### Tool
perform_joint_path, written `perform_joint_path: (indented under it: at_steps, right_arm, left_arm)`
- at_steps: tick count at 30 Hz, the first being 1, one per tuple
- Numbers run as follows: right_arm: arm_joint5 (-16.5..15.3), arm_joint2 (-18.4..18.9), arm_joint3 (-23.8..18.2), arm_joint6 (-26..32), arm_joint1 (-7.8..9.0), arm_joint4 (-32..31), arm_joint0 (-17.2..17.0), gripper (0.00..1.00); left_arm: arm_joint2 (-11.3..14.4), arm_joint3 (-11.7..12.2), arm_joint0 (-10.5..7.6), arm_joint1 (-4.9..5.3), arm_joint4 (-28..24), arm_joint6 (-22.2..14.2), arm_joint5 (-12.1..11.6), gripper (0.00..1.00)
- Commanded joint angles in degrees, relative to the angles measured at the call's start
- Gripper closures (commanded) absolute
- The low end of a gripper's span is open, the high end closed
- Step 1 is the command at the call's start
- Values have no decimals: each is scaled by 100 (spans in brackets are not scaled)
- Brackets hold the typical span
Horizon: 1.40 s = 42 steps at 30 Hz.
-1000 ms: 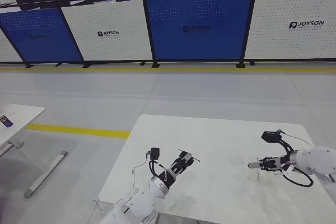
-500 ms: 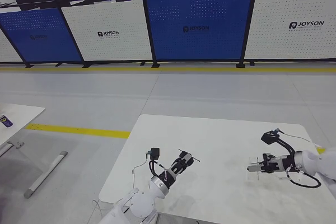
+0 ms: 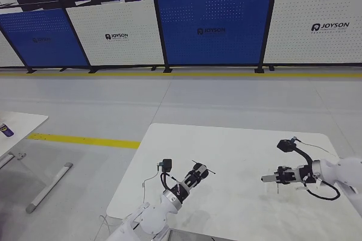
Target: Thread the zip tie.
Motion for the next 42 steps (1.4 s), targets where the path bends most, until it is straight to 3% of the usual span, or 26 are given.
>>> perform_joint_path:
  at_steps: [1,13,23,31,33,42]
  right_arm:
    - [395,-4,90,107,-21,68,53,0]
    - [2254,-796,862,270,-501,-537,806,0]
    - [2233,-818,870,8,-547,-602,829,0]
    - [2874,-1286,623,570,-656,-1870,1056,0]
    - [2686,-1280,498,297,-692,-1903,1059,0]
    - [2638,-1319,469,271,-689,-2047,1000,0]
  left_arm:
    - [0,0,0,0,0,0,0,100]
    - [0,0,0,0,0,0,0,100]
    - [0,0,0,0,0,0,0,100]
    - [0,0,0,0,0,0,0,100]
    - [0,0,0,0,0,0,0,100]
    - [0,0,0,0,0,0,0,100]
